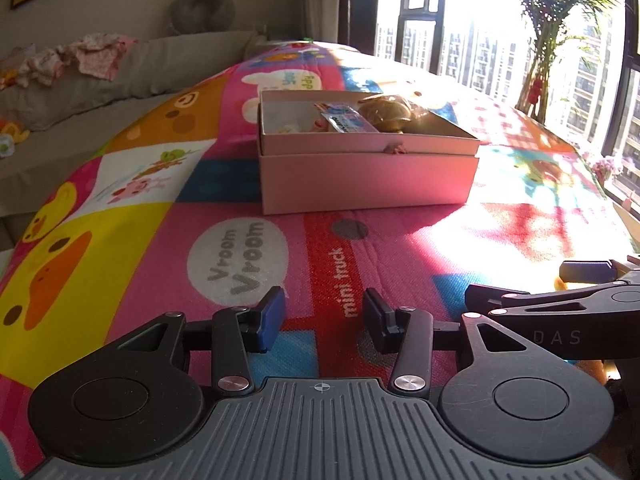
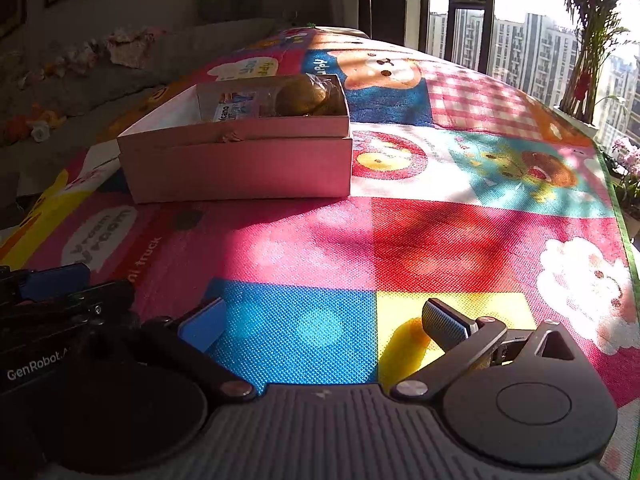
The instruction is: Organize objects
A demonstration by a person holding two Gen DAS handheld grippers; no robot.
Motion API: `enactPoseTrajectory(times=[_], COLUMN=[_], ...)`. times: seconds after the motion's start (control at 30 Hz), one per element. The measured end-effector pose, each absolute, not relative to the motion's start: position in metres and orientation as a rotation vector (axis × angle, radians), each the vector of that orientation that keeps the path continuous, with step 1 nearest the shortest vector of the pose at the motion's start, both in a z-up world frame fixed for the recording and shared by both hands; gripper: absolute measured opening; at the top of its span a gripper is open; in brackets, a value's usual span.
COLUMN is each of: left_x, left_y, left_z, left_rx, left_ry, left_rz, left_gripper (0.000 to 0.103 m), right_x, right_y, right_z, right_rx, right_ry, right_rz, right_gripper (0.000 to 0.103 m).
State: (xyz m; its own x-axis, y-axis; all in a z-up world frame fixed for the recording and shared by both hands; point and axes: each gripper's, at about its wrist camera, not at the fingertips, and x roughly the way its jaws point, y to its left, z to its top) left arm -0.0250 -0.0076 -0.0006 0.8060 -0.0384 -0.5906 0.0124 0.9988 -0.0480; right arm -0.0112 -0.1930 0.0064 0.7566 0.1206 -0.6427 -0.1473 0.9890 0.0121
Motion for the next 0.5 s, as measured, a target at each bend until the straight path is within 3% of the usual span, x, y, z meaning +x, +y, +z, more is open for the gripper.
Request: enactPoseTrajectory(times=[0.5], left_x=[-0.0248], left_y=[-0.0102], left_z=[-0.0015], left_rx=[-0.023], left_ry=[0.635], left_rz=[-0.021], left_gripper=[0.049], right_x=[-0.0071], right_y=[-0.1967], right_z=[0.0065], right_rx=[-0.043], right_ry=[0.697], right_rz=[0.144], right_gripper=[0.103])
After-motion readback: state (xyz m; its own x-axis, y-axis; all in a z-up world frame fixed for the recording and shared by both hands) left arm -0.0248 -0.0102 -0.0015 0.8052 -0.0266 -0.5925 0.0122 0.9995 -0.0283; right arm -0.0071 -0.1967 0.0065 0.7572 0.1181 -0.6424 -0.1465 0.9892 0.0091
